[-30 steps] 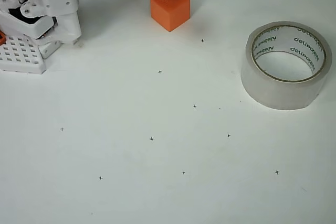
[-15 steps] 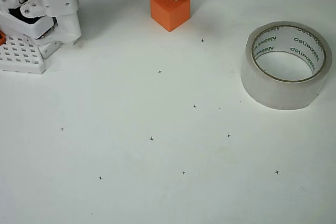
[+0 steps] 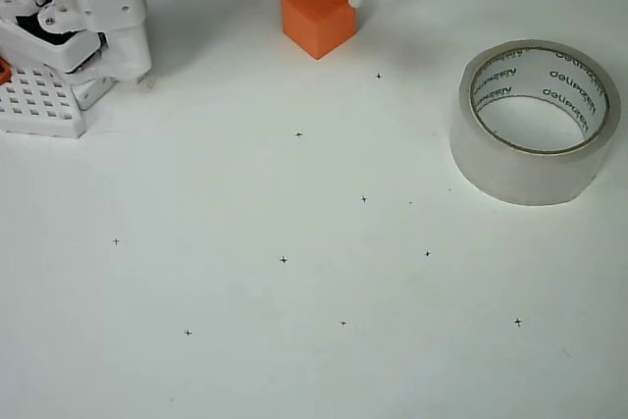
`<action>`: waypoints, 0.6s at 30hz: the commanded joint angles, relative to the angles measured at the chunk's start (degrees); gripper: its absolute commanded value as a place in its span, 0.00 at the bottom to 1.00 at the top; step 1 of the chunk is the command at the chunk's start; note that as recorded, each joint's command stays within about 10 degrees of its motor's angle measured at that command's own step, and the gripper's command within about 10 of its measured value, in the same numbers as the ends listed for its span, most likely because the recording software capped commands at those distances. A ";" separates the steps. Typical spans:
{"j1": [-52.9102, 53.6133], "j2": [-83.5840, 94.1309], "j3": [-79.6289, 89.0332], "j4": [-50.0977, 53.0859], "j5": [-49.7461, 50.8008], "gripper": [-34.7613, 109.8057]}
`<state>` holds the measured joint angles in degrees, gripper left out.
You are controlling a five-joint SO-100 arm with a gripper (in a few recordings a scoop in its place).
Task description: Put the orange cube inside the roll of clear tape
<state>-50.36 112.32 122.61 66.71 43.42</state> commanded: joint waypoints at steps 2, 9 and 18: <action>-0.18 0.70 0.53 -0.97 0.70 0.53; -0.26 -0.44 2.72 -4.22 0.44 0.53; -0.88 -2.90 5.19 -9.32 0.44 0.53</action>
<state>-50.54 108.46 127.09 59.77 43.07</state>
